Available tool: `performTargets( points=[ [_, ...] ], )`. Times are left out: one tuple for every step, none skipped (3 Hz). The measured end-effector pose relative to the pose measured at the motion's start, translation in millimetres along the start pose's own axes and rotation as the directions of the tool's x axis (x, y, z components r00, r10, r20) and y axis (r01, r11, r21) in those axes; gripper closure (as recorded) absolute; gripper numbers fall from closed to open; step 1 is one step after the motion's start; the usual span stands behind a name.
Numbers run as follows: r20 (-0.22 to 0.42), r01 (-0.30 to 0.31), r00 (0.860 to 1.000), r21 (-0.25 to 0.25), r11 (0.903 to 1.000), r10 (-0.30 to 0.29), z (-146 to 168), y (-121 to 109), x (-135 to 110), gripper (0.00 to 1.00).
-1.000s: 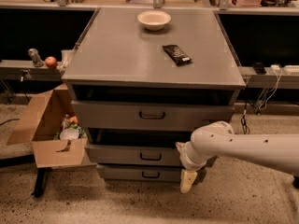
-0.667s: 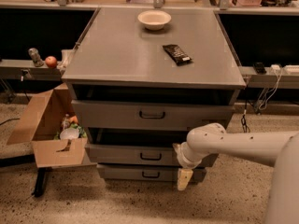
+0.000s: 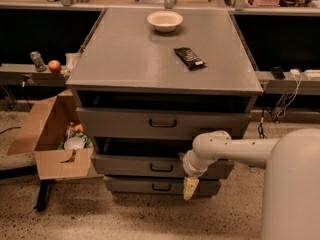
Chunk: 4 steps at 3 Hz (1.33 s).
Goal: Open middle drawer
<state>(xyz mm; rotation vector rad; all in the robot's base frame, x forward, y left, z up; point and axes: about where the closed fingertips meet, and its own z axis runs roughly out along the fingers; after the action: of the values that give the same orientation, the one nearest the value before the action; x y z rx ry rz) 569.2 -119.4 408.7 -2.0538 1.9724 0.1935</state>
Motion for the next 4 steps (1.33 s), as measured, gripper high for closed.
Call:
performTargets(
  points=[
    [0.018, -0.002, 1.0, -0.025, 0.9997, 0.002, 17, -9, 0, 0.0],
    [0.021, -0.001, 1.0, -0.025, 0.9997, 0.002, 14, -8, -1, 0.26],
    [0.033, 0.006, 0.999, -0.034, 0.9994, -0.004, 2, 23, -1, 0.49],
    [0.066, 0.006, 0.998, -0.059, 0.9982, -0.002, -6, 51, -3, 0.77]
  ],
)
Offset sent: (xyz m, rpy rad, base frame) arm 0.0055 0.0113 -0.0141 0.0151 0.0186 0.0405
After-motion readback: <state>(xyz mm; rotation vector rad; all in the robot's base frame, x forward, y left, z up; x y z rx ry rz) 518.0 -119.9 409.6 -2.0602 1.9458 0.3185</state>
